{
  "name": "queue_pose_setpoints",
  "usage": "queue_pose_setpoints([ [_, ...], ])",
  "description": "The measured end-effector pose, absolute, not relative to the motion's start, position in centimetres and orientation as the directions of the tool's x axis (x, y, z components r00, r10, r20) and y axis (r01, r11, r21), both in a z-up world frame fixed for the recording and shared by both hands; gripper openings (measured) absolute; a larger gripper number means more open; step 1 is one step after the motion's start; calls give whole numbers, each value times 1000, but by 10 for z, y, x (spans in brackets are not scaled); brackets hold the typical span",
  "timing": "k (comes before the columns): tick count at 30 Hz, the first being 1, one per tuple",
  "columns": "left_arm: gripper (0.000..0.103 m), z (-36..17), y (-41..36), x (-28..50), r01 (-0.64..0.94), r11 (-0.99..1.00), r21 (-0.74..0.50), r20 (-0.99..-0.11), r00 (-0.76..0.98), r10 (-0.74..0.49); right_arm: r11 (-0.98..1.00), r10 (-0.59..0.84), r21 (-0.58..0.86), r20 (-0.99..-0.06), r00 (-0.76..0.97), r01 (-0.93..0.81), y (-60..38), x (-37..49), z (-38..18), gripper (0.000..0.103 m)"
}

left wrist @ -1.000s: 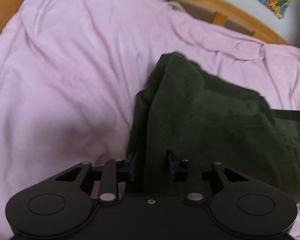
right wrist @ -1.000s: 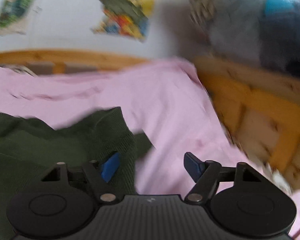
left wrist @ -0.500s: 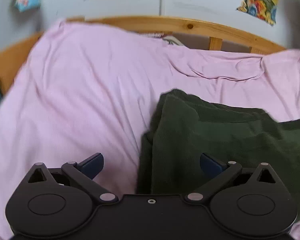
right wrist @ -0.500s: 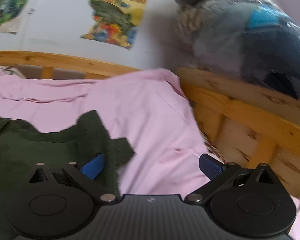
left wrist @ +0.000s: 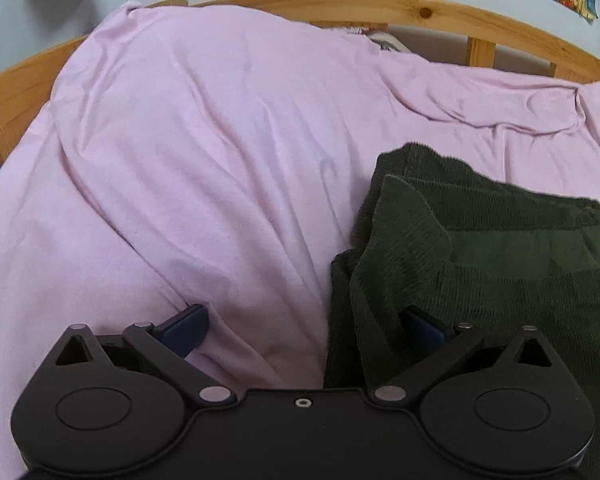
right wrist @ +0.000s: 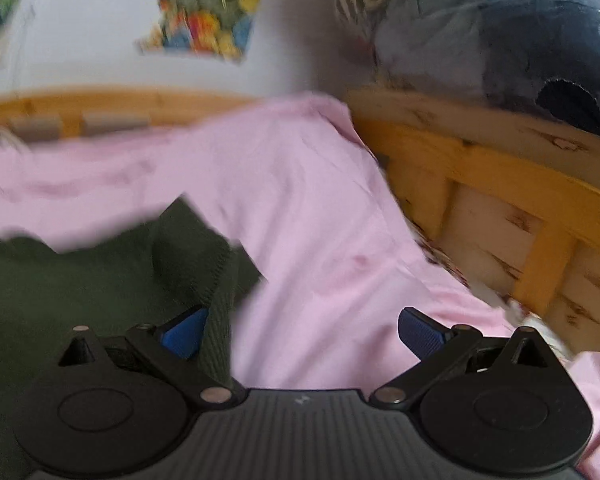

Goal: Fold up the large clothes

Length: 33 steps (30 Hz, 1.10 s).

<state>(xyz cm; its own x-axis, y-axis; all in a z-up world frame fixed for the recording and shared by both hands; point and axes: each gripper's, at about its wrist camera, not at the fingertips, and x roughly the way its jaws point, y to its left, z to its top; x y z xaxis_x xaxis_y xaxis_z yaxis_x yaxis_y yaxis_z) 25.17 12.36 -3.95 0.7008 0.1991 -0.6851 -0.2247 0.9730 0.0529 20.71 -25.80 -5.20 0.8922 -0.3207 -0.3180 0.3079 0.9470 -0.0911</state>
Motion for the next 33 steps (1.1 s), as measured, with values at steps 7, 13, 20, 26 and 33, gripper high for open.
queue_pose_setpoints([
  [7,103,-42,126,253,-216,975,52,-679,708,193,911,-409,-138,-421,810,389,-277,238,-77,103],
  [13,102,-35,132,249,-217,976,-7,-679,718,154,915,-336,60,-429,838,398,-291,214,-61,103],
  [20,102,-8,134,219,-217,963,-159,-631,773,70,921,-338,51,-387,858,386,-285,190,-48,103],
  [26,102,6,114,181,-183,978,-100,-628,774,80,933,-326,16,-383,864,359,-276,190,-45,103],
  [33,102,11,98,143,-210,962,-174,-652,757,47,888,-375,35,-523,766,458,-300,194,-55,103],
])
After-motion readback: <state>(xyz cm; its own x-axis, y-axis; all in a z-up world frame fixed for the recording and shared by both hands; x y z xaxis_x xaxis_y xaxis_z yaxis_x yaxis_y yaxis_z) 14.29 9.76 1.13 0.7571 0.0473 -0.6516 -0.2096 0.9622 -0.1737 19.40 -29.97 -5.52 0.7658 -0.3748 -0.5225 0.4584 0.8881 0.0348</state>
